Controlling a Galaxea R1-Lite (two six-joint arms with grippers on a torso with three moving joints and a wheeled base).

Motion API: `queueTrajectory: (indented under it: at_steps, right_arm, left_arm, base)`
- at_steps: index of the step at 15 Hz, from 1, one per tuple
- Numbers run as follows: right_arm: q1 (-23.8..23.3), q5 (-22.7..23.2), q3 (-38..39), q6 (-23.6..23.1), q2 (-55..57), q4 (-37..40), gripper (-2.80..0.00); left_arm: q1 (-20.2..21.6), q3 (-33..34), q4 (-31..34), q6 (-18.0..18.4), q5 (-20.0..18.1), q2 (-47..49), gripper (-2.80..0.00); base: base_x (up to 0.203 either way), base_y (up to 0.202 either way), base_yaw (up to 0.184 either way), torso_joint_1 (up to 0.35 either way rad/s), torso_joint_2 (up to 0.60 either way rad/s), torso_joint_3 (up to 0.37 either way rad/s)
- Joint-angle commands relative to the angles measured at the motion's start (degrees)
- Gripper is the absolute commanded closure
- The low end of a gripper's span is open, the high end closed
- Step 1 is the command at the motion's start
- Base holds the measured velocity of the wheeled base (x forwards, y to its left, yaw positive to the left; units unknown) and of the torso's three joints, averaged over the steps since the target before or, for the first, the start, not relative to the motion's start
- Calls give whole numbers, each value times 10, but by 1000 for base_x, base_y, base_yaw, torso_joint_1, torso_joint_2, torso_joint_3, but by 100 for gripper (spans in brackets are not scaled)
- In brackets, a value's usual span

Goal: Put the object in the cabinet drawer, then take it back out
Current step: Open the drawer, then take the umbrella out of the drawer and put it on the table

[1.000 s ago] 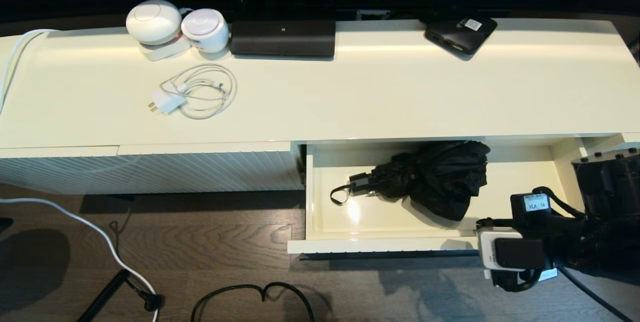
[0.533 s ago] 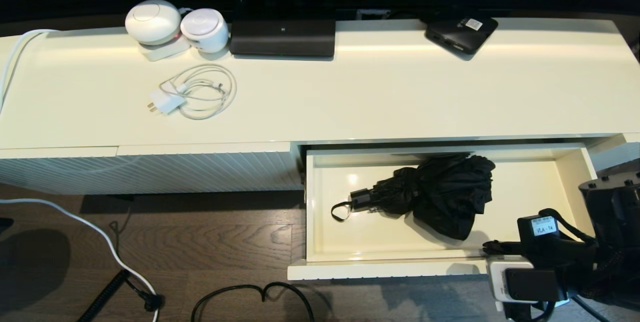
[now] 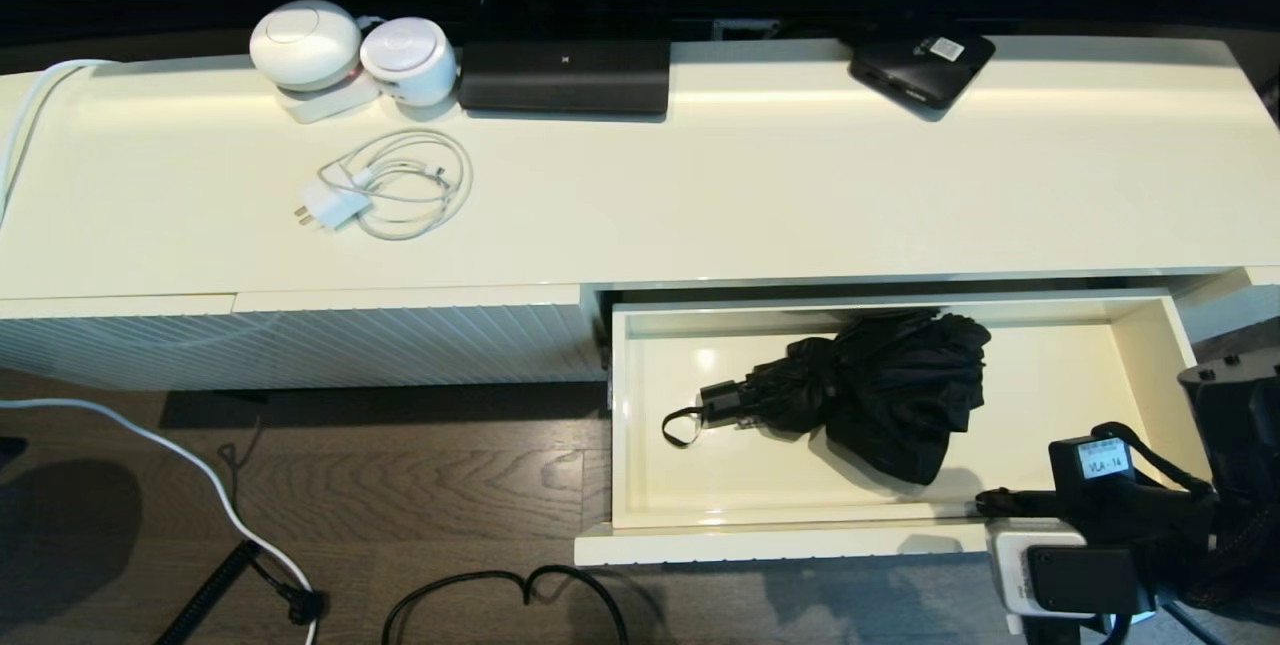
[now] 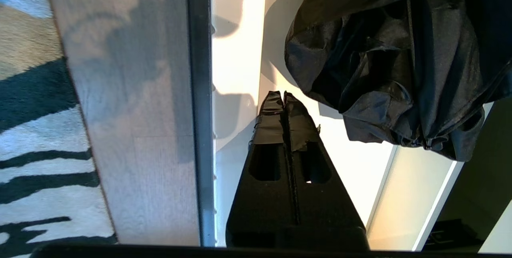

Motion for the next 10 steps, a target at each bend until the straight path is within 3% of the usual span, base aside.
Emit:
queueTrajectory:
  at_steps: [1,3,5,6,10]
  right_arm:
    - [-2,0,-49,15,-8,-12,0]
    - [-3,-1,-102,66,-6,-3,0]
    - [-3,-2,-143,101,-14,56,0]
    - [-3,-3,-147,96,-26,89,0]
    - [-37,4,-168,-18,-36,118,0]
  left_arm:
    - [0,0,0,-1,0,-1,0]
    - [0,0,0,-1,0,-1,0]
    - [1,0,0,0,0,-1,0]
    - [0,0,0,0,0,-1,0]
    - [0,0,0,0,0,-1,0]
  base:
    - [0,0,0,0,0,0]
    - [0,0,0,0,0,0]
    - [0,0,0,0,0,0]
    - [0,0,0,0,0,0]
    - [0,0,0,0,0,0]
